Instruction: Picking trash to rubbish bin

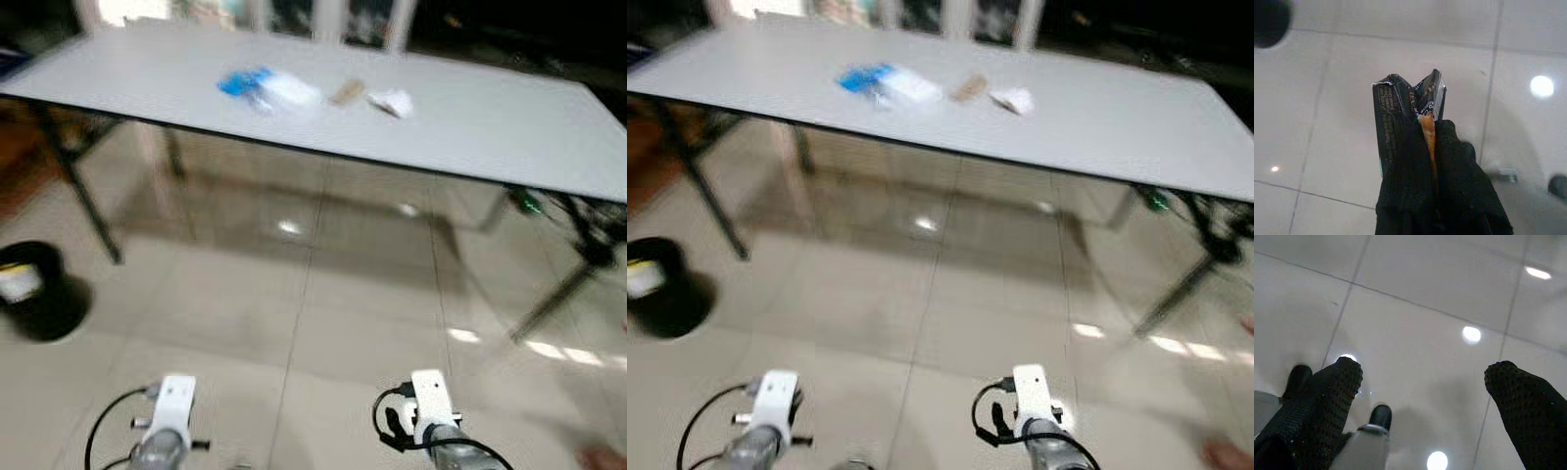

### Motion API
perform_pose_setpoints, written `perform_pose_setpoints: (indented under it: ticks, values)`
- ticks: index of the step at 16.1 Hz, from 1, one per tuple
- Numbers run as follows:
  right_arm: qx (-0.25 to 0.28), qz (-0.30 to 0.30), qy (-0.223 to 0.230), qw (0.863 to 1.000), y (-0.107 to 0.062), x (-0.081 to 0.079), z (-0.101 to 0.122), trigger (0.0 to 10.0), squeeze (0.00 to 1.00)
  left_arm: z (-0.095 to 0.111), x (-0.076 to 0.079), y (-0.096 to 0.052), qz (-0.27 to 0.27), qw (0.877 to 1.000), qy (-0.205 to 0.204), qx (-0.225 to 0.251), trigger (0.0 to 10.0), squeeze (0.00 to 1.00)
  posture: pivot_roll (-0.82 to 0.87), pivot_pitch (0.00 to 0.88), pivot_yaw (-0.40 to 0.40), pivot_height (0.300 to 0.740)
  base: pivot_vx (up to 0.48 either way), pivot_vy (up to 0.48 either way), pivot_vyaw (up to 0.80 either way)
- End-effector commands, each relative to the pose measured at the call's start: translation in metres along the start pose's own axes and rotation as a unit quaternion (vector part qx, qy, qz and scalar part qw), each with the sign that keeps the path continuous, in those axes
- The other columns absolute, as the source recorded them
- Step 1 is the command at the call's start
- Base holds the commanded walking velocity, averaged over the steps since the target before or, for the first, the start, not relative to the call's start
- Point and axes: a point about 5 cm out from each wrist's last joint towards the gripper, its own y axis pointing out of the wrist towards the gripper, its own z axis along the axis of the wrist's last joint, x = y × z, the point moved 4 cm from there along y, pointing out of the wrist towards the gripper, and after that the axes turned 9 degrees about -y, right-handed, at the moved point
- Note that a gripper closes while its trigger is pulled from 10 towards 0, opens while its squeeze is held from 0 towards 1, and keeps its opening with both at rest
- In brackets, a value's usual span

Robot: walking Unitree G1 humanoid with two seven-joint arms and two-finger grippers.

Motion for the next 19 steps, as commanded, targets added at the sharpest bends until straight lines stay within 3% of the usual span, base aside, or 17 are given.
perform_pose_setpoints:
  ticks: [1, 19]
  values:
    - [-0.009, -0.002, -0.004, 1.000, -0.0009, 0.0052, -0.0049, 10.0, 0.00, -0.0117, 0.0074, -0.0019, -0.005, 1.000, 0.000, -0.015, 10.0, 0.00, 0.01, 0.034, -0.094, 0.740, 0.000, 0.000, 0.80]
    - [-0.011, 0.006, -0.003, 1.000, -0.0014, 0.0029, -0.0074, 10.0, 0.00, -0.0098, 0.0092, -0.0020, -0.005, 1.000, -0.011, -0.007, 10.0, 0.00, 0.01, 0.039, -0.096, 0.740, 0.000, 0.000, 0.80]
